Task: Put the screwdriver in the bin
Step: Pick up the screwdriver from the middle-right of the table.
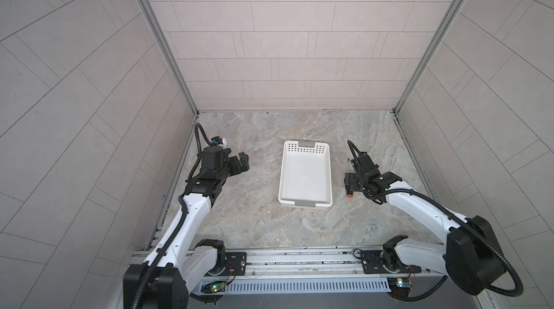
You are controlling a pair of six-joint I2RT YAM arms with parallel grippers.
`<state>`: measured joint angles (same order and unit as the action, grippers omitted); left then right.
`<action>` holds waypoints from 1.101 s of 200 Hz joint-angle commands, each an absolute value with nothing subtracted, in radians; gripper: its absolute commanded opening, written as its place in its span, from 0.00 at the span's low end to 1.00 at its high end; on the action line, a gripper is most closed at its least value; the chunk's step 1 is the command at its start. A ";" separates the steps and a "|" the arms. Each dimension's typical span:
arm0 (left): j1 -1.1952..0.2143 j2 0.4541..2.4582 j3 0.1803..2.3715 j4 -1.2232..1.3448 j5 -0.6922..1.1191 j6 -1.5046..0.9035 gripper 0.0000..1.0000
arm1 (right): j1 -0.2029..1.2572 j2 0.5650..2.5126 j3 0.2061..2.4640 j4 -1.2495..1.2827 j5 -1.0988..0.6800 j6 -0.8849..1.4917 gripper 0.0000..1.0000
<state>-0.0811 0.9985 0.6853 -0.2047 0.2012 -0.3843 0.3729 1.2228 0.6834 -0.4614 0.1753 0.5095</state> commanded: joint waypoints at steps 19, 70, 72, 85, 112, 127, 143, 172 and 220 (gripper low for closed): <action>-0.085 0.935 0.652 -0.171 0.187 -0.390 1.00 | 0.377 1.297 0.664 -0.384 0.144 0.529 0.78; -0.084 0.898 0.637 -0.186 0.151 -0.392 1.00 | 0.377 1.409 0.674 -0.313 0.108 0.526 0.60; -0.085 0.897 0.635 -0.183 0.150 -0.394 1.00 | 0.377 1.413 0.673 -0.311 0.108 0.526 0.59; -0.084 0.893 0.628 -0.172 0.151 -0.397 1.00 | 0.377 1.432 0.669 -0.290 0.108 0.528 0.55; -0.084 0.897 0.630 -0.176 0.141 -0.394 1.00 | 0.375 1.457 0.667 -0.278 0.108 0.527 0.46; -0.084 0.900 0.628 -0.172 0.138 -0.395 1.00 | 0.374 1.468 0.672 -0.279 0.111 0.522 0.41; -0.085 0.906 0.624 -0.166 0.138 -0.397 1.00 | 0.374 1.468 0.670 -0.272 0.108 0.522 0.35; -0.085 0.917 0.629 -0.168 0.131 -0.399 1.00 | 0.370 1.461 0.669 -0.281 0.110 0.527 0.26; -0.084 0.917 0.627 -0.172 0.121 -0.397 1.00 | 0.352 1.427 0.643 -0.278 0.105 0.534 0.18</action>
